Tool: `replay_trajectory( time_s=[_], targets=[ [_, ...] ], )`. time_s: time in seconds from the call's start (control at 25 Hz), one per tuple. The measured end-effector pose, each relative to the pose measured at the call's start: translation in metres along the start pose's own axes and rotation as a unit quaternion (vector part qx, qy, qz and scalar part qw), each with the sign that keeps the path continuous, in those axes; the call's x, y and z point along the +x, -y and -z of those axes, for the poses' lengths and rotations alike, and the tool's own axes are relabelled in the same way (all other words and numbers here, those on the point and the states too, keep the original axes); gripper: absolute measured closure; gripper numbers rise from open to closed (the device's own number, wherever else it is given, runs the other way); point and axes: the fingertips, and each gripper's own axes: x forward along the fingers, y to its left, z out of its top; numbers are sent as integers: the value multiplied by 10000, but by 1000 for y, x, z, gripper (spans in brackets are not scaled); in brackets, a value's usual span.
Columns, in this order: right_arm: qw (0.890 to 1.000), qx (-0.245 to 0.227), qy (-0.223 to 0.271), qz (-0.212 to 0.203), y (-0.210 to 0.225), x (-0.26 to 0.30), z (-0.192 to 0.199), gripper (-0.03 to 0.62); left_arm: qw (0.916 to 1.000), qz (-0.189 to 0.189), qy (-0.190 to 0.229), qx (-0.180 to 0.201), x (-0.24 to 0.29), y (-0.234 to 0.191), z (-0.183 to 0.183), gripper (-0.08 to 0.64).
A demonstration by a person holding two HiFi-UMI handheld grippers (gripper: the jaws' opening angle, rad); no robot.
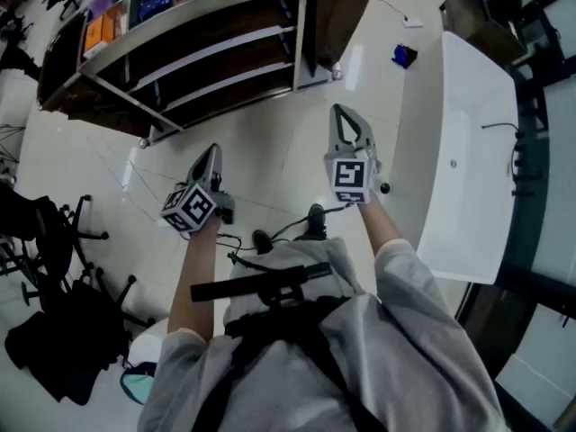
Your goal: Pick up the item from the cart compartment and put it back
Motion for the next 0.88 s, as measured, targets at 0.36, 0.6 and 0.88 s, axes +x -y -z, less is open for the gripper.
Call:
replay_trajectory(
  time_s=[0.36, 0.6, 0.88],
  targets=[
    [9445, 2105, -2082, -1421, -56, -18, 85, 583, 9553, -1339, 366, 2609, -38, -4, -21, 558],
    [9443, 2005, -2118, -1524, -55, -23, 90, 583, 9526, -1594, 298, 2573, -43, -7, -20, 558],
    [9396, 1984, -2127, -1806, -39, -19, 91, 583, 9580, -1492, 237, 2438, -29, 19, -23, 558]
  ],
)
